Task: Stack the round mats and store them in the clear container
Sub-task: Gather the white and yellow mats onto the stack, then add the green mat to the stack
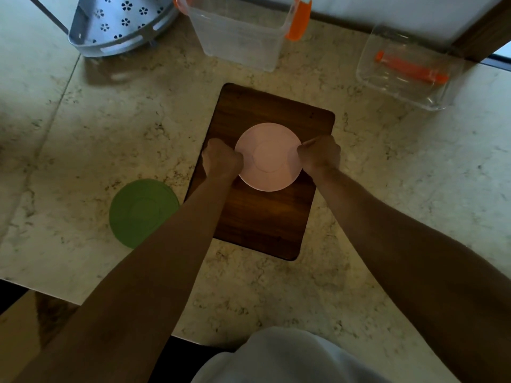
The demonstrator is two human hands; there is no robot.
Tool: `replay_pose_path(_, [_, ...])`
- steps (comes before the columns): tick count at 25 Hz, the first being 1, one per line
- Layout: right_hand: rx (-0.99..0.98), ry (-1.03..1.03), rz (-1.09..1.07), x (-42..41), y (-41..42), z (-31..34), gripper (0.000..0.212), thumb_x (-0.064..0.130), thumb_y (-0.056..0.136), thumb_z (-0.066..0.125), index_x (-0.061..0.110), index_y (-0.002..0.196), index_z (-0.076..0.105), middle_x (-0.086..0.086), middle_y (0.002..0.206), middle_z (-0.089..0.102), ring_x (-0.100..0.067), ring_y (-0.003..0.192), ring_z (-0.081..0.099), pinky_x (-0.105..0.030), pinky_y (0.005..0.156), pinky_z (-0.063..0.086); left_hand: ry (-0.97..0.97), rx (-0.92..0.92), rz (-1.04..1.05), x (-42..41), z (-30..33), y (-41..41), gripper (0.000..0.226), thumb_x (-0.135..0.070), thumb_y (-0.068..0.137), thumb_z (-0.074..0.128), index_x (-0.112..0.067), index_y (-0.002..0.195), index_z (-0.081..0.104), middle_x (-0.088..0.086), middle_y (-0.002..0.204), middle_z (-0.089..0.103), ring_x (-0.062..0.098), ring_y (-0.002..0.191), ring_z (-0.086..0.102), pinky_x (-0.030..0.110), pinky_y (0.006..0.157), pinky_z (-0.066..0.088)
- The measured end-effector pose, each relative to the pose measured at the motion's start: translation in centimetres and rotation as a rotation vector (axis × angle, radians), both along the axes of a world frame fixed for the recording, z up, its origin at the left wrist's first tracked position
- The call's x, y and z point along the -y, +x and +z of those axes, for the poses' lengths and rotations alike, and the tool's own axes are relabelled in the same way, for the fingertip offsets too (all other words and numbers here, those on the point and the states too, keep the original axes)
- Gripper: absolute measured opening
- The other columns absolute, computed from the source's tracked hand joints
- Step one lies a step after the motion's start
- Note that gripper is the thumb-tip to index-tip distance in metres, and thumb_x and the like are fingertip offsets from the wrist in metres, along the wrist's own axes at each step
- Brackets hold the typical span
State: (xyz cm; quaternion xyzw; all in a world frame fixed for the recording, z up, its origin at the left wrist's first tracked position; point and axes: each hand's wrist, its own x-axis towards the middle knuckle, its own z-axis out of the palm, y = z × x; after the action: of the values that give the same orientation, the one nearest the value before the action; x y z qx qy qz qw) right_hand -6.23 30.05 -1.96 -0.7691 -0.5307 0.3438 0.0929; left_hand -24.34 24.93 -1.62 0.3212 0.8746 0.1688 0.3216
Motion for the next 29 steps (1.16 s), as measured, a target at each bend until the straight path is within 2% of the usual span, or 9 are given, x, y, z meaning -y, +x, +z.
replay_pose_path(3, [-0.107,-0.061,-0.041,-0.2,-0.2,0.6,0.032,0.018,0.083,0.055,0.021,0.052,0.048,0.004,0.058,0.052,-0.011,0.052,0.048,-0.021,0.052,0.039,-0.039,0.144,0.132,-0.6,-0.1,-0.5,0.030,-0.012,0.076,0.071,0.001,0.102,0.065,0.015,0.095,0.069,0.031,0.086,0.068,0.037,0.068,0.058])
replay_pose_path(6, [-0.129,0.008,-0.054,0.7,-0.8,0.4,0.034,0.020,0.085,0.055,0.019,0.051,0.050,0.005,0.053,0.051,-0.009,0.047,0.047,-0.021,0.048,0.036,-0.064,0.230,0.196,-0.8,0.2,-0.1,0.060,-0.020,0.076,0.074,-0.001,0.128,0.050,0.015,0.121,0.060,0.033,0.105,0.060,0.046,0.085,0.058])
replay_pose_path(9, [-0.156,0.052,-0.059,1.4,-0.8,0.4,0.019,0.022,0.087,0.057,0.017,0.071,0.067,0.004,0.067,0.062,-0.008,0.061,0.058,-0.020,0.050,0.041,-0.051,0.346,0.249,-0.8,0.5,0.3,0.069,-0.017,0.076,0.072,-0.006,0.137,0.041,0.015,0.132,0.052,0.035,0.112,0.054,0.046,0.081,0.058])
replay_pose_path(13, [-0.200,0.065,-0.028,2.3,0.0,0.9,0.025,0.021,0.085,0.055,0.012,0.065,0.066,-0.003,0.065,0.065,-0.015,0.058,0.059,-0.023,0.050,0.042,-0.086,0.383,0.296,-0.2,1.1,1.0,0.067,-0.011,0.076,0.073,-0.010,0.136,0.043,0.015,0.130,0.053,0.034,0.107,0.055,0.045,0.078,0.060])
replay_pose_path(15, [-0.188,0.067,-0.023,3.1,0.2,1.3,0.024,0.023,0.085,0.056,0.008,0.075,0.072,-0.006,0.070,0.069,-0.018,0.060,0.062,-0.025,0.052,0.045,-0.108,0.416,0.295,0.5,1.4,1.4,0.062,-0.009,0.077,0.072,-0.009,0.133,0.046,0.015,0.126,0.054,0.031,0.098,0.056,0.042,0.070,0.061])
replay_pose_path(18, [-0.210,0.047,-0.052,4.9,1.1,2.2,0.020,0.026,0.085,0.058,0.019,0.094,0.076,0.004,0.080,0.069,-0.005,0.065,0.058,-0.019,0.050,0.041,-0.053,0.519,0.305,2.4,2.5,1.9,0.051,-0.004,0.078,0.070,-0.006,0.126,0.054,0.013,0.120,0.055,0.029,0.094,0.053,0.037,0.056,0.057])
replay_pose_path(23, [-0.281,0.022,-0.068,8.8,1.9,3.7,0.025,0.026,0.085,0.062,0.019,0.105,0.073,0.002,0.096,0.069,-0.014,0.082,0.059,-0.027,0.069,0.049,0.030,0.606,0.331,7.5,4.9,1.9,0.024,-0.005,0.083,0.066,-0.005,0.106,0.059,0.011,0.106,0.056,0.026,0.081,0.056,0.037,0.055,0.055])
replay_pose_path(27, [-0.320,0.026,0.045,12.2,0.9,4.6,0.023,0.023,0.086,0.062,0.018,0.106,0.073,0.004,0.092,0.066,-0.014,0.084,0.058,-0.031,0.075,0.050,0.083,0.652,0.370,12.6,5.9,1.0,0.028,-0.006,0.088,0.061,-0.001,0.115,0.060,0.017,0.113,0.061,0.032,0.092,0.060,0.037,0.056,0.053])
replay_pose_path(29, [-0.367,0.001,0.094,14.0,0.0,4.6,0.019,0.021,0.087,0.062,0.020,0.103,0.073,0.009,0.086,0.064,-0.010,0.081,0.058,-0.027,0.069,0.048,0.097,0.622,0.368,15.2,6.0,0.0,0.031,-0.007,0.089,0.059,0.002,0.119,0.058,0.019,0.115,0.060,0.033,0.094,0.059,0.036,0.056,0.051])
